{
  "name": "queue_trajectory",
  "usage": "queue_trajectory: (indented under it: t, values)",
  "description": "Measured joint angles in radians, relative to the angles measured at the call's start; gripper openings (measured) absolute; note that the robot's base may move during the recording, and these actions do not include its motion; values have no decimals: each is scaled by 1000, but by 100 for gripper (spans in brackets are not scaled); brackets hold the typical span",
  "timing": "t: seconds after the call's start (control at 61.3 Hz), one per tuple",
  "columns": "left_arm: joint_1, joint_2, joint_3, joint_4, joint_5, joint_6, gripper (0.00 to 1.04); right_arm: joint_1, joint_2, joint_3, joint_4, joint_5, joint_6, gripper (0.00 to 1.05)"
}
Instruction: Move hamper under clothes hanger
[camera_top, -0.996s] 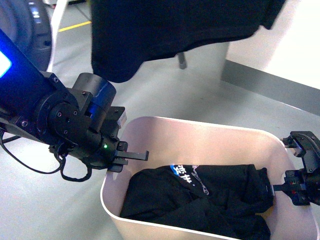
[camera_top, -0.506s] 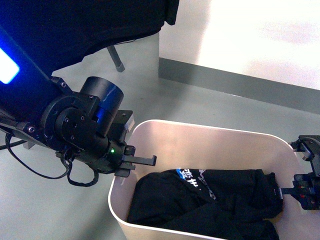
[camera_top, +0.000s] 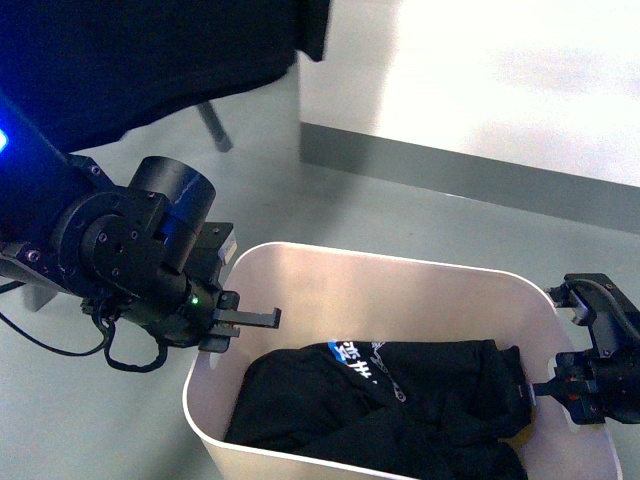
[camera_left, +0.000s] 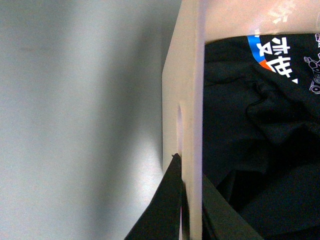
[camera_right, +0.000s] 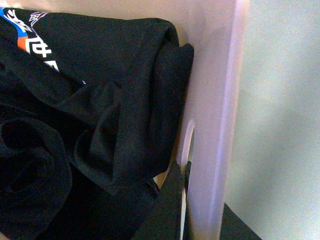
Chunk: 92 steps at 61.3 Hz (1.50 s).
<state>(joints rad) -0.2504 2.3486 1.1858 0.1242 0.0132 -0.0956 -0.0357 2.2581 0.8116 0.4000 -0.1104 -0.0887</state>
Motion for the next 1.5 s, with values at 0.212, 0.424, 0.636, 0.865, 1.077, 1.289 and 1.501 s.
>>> queue_trajectory:
  t: [0.212, 0.424, 0.636, 0.865, 1.077, 1.289, 1.501]
  values:
    - [-42, 0, 9, 2, 21, 0, 4, -39, 0, -4, 0, 27, -2, 3]
    - [-22, 0, 8, 2, 5, 0, 4, -21, -1, -4, 0, 11, -4, 3]
    - [-8, 0, 5, 1, 3, 0, 4, -8, -1, -4, 0, 4, 0, 3]
    - [-21, 0, 5, 1, 8, 0, 4, -19, -1, -4, 0, 11, -2, 3]
    - [-20, 0, 5, 1, 5, 0, 4, -17, -1, -4, 0, 11, -2, 3]
    - [-20, 0, 5, 1, 5, 0, 4, -17, -1, -4, 0, 11, -1, 3]
    - [-20, 0, 5, 1, 5, 0, 4, -17, -1, -4, 0, 11, -1, 3]
